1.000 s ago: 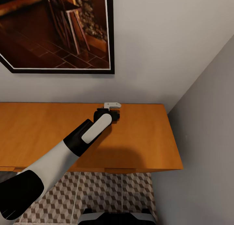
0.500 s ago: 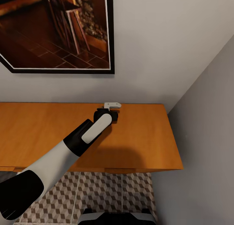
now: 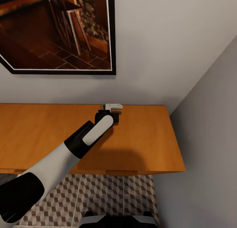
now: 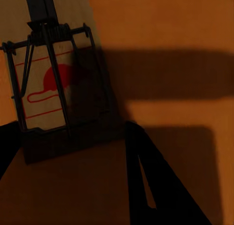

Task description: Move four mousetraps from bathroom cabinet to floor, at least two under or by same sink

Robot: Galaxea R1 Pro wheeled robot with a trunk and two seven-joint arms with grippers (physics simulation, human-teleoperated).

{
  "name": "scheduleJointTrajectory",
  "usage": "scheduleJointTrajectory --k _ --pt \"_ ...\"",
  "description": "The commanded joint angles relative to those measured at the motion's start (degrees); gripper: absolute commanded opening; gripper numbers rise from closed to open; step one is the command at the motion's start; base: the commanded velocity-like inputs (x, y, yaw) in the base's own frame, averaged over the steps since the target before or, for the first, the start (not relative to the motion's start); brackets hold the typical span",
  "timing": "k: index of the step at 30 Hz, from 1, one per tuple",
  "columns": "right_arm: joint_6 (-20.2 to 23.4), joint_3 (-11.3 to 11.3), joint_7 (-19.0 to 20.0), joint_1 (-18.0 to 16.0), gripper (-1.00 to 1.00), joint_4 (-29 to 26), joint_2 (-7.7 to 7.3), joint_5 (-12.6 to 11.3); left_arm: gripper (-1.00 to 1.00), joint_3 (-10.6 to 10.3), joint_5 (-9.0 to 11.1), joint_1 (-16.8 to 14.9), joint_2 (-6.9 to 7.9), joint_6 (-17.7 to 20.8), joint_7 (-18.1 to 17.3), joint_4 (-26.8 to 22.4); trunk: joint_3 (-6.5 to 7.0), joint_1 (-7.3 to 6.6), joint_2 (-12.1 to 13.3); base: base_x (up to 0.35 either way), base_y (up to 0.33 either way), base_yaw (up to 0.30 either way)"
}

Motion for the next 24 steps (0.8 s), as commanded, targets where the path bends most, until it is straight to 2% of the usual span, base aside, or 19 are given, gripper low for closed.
scheduleJointTrajectory --k 1,24 --pt "-0.2 0.5 -0.2 0.0 -1.00 0.0 0.02 -0.6 -1.00 -0.1 0.5 0.0 0.01 0.5 0.4 2.2 -0.08 0.05 -0.1 0.000 0.000 0.000" --pt "-0.2 0.5 -0.2 0.0 -1.00 0.0 0.10 -0.6 -1.00 0.5 0.4 -0.1 -0.02 0.7 0.9 1.0 -0.08 0.05 -0.1 0.000 0.000 0.000"
